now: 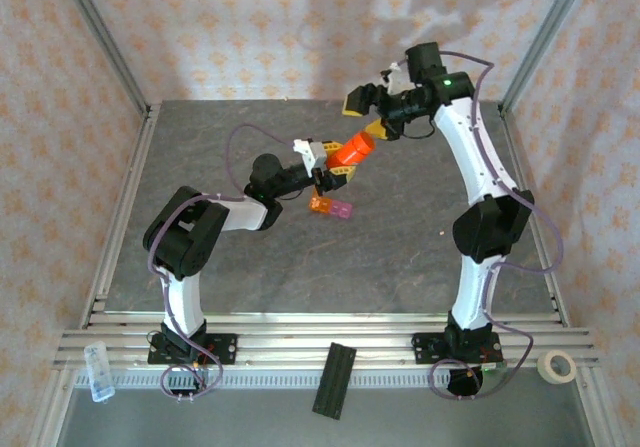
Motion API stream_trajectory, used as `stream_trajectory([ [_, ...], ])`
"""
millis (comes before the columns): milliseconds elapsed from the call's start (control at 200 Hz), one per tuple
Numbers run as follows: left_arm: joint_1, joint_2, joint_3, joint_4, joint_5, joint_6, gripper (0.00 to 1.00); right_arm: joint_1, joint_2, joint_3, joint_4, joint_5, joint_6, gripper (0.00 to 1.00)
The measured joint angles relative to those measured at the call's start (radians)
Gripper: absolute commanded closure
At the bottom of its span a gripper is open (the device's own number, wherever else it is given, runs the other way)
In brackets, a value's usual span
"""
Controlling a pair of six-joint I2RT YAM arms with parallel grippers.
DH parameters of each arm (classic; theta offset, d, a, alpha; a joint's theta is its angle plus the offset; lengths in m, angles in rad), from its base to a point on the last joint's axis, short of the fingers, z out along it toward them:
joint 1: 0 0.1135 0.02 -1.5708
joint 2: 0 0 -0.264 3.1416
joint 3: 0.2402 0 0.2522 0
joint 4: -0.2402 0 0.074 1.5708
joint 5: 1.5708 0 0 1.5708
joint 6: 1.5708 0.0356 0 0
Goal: Sort the pills into containers
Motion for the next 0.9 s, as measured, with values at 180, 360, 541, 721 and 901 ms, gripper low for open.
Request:
stream_trajectory([
  [180, 0.001, 0.0, 0.056, -0.001, 0.003, -0.131, 1.0, -0.086, -0.117, -0.095, 0.121, 0.04, 0.016, 0.16],
  [360, 0.007, 0.0, 0.132, -0.002, 0.002, -0.294, 1.0, -0.088, -0.236, -0.138, 0.214, 0.036, -0.045, 0.17],
  [541, 0.012, 0.003, 0.228, -0.002, 0.002, -0.485, 1.0, -0.082, -0.303, -0.23, 0.306, -0.015, -0.094, 0.17],
  [721, 0.011, 0.015, 0.27, 0.0, 0.003, -0.586, 1.0, -0.08, -0.283, -0.24, 0.327, -0.036, -0.114, 0.17],
  [901, 0.011, 0.037, 0.27, -0.001, 0.007, -0.615, 1.0, -0.055, -0.259, -0.236, 0.335, -0.052, -0.119, 0.19],
])
